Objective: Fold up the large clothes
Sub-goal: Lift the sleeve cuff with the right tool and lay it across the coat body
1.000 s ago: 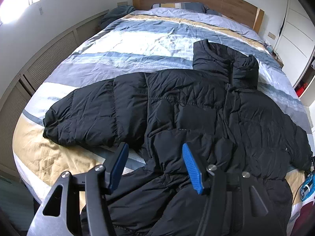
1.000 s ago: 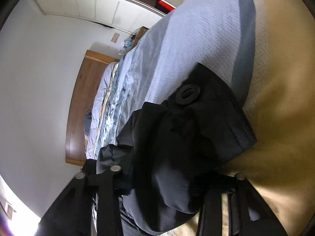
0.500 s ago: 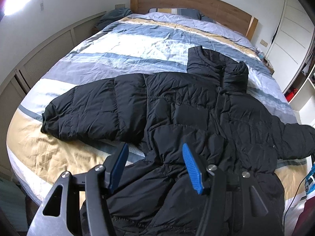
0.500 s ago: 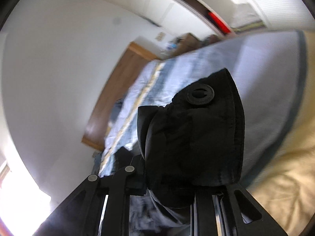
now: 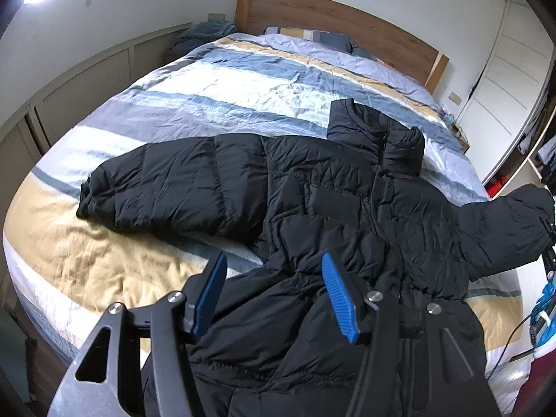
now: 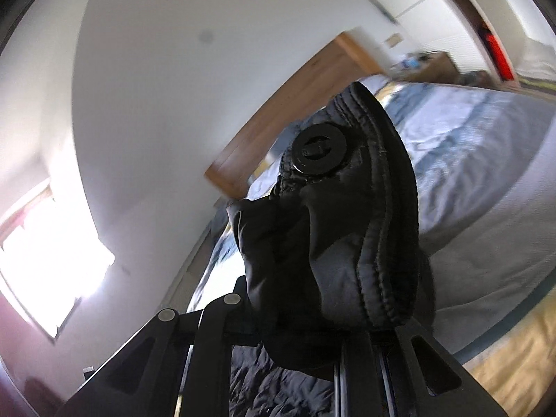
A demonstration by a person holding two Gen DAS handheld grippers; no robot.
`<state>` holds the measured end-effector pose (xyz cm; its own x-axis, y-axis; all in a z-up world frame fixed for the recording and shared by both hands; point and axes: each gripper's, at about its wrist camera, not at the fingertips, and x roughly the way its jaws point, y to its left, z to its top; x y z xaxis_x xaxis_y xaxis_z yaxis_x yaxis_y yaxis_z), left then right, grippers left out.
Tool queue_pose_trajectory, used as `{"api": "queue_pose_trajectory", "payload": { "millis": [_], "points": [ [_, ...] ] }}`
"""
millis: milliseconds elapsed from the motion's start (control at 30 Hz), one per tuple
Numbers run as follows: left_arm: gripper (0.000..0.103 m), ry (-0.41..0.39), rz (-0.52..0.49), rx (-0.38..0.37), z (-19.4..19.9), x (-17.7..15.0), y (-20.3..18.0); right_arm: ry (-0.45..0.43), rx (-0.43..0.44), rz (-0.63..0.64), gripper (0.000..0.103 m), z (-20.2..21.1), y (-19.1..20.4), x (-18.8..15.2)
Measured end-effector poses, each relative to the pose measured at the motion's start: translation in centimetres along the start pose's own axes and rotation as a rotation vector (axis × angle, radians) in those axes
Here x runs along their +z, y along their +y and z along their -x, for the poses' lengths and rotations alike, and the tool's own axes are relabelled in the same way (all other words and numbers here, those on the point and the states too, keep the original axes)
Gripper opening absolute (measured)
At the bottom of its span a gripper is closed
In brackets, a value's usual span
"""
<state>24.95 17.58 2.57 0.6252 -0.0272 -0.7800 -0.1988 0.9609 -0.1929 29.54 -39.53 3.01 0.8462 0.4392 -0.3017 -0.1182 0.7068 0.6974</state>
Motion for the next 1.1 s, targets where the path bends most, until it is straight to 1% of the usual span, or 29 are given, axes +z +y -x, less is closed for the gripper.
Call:
{"api": "queue_pose_trajectory", "payload": {
  "millis": [167,267,400,533,633,667,733,800,900,1033,1067,1100],
  "points": [
    [0.055,-0.014,0.042,-0.007,1.1,-0.8,2.0,0.089,0.01,0.081,0.017,-2.3,3.3,-2.3],
    [0.055,-0.013,0.052,0.003,1.6,-1.3,3.0,0.146,0.009,0.126,0.017,-3.5,5.5,-4.7],
    [0.055,-0.012,0.053,0.003,2.2,-2.0,4.0,0.232,-0.002,0.189,0.017,-5.0,7.7,-8.8],
    [0.055,-0.021,0.049,0.016,3.1,-2.5,4.7,0.319,-0.03,0.232,0.017,-6.6,7.7,-12.2],
    [0.055,-0.024,0.053,0.018,3.6,-2.8,5.0,0.397,-0.069,0.273,0.017,-8.1,7.6,-15.3],
    [0.055,-0.024,0.053,0.019,3.8,-2.9,4.9,0.416,-0.08,0.284,0.017,-8.8,7.6,-15.7],
    [0.055,-0.026,0.048,0.018,4.2,-3.2,4.7,0.466,-0.109,0.313,0.018,-9.9,7.2,-17.4],
    [0.055,-0.029,0.04,0.02,4.6,-3.4,4.5,0.508,-0.132,0.339,0.021,-10.8,7.1,-19.0],
    [0.055,-0.032,0.028,0.028,5.4,-3.8,4.2,0.555,-0.159,0.366,0.022,-11.5,6.1,-20.3],
    [0.055,-0.039,0.02,0.038,6.2,-4.0,3.7,0.589,-0.188,0.378,0.022,-11.2,4.9,-21.0],
    [0.055,-0.04,0.016,0.038,6.4,-4.1,3.5,0.599,-0.189,0.384,0.026,-10.8,5.5,-21.4],
    [0.055,-0.042,0.009,0.037,6.6,-4.1,3.0,0.61,-0.187,0.39,0.033,-10.6,5.5,-21.7]
  ]
}}
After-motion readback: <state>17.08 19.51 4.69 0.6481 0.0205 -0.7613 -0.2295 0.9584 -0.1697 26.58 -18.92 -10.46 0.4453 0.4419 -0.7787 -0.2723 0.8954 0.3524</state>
